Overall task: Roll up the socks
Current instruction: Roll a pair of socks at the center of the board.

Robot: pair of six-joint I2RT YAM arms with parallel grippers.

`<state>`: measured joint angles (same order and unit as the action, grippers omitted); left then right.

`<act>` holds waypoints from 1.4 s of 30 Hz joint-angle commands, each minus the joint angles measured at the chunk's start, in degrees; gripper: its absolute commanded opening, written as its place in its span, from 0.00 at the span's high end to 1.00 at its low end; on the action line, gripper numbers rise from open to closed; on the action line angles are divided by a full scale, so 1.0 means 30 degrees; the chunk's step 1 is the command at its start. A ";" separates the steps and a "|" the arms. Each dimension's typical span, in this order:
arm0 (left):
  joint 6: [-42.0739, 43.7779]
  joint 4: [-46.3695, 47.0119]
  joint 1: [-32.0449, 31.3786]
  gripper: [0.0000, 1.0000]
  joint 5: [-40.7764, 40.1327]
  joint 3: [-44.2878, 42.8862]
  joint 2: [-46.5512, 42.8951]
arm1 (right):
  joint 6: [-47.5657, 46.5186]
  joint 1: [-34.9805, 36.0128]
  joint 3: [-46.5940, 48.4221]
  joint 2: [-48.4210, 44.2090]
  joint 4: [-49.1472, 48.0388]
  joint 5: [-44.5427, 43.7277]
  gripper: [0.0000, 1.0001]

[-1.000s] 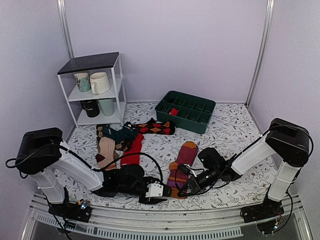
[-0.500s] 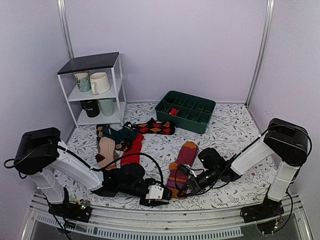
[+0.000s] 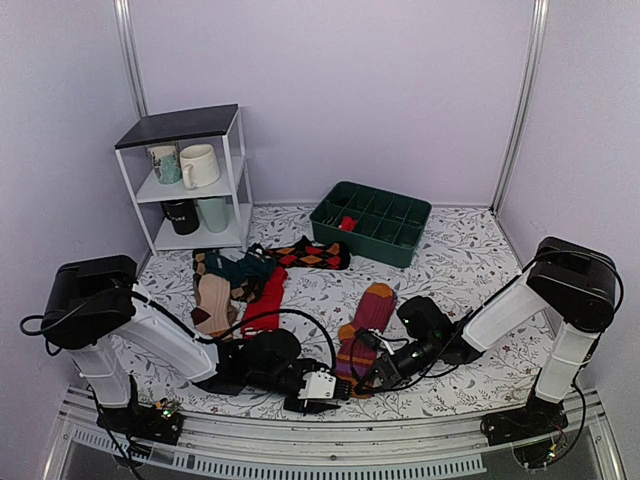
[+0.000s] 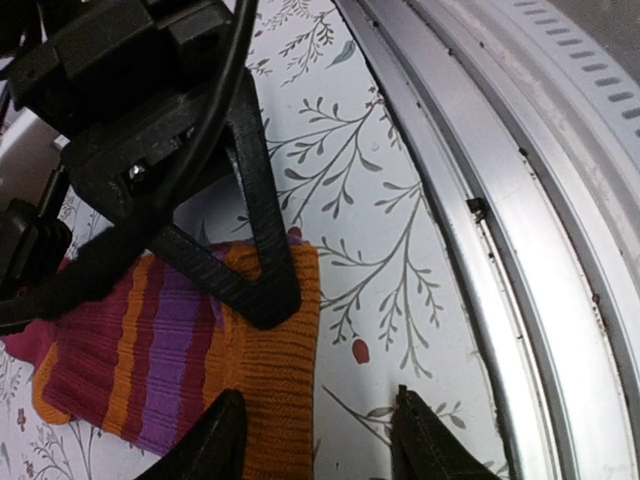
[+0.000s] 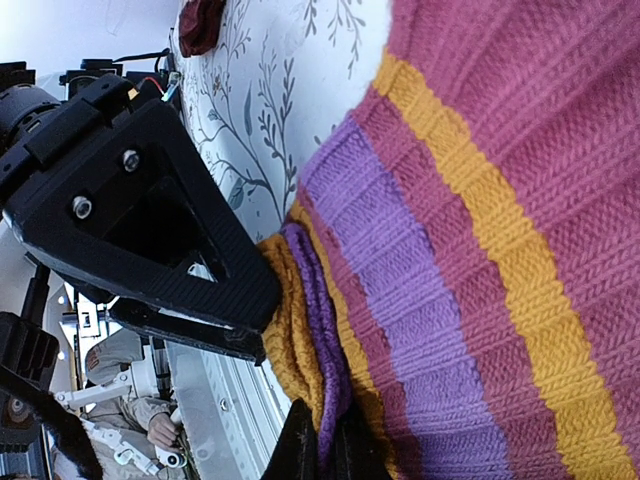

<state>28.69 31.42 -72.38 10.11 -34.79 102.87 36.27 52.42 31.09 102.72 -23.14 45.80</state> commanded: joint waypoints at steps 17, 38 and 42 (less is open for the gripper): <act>0.0018 0.0343 -0.0059 0.46 -0.0880 -0.0058 0.0485 | 0.0372 0.0185 -0.1235 0.1152 0.2573 -0.1249 1.00; -0.2743 -0.2421 0.0728 1.00 0.1395 -0.0807 0.0259 | 0.0155 0.0191 -0.1311 0.0387 0.2445 -0.1669 0.93; -0.5025 -0.4181 0.1200 1.00 0.2582 -0.1054 0.0238 | -0.0719 0.0172 -0.1363 -0.1666 0.2468 -0.2968 0.80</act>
<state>21.28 27.92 -70.48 12.19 -37.85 104.36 36.64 52.62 29.76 101.47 -24.84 44.91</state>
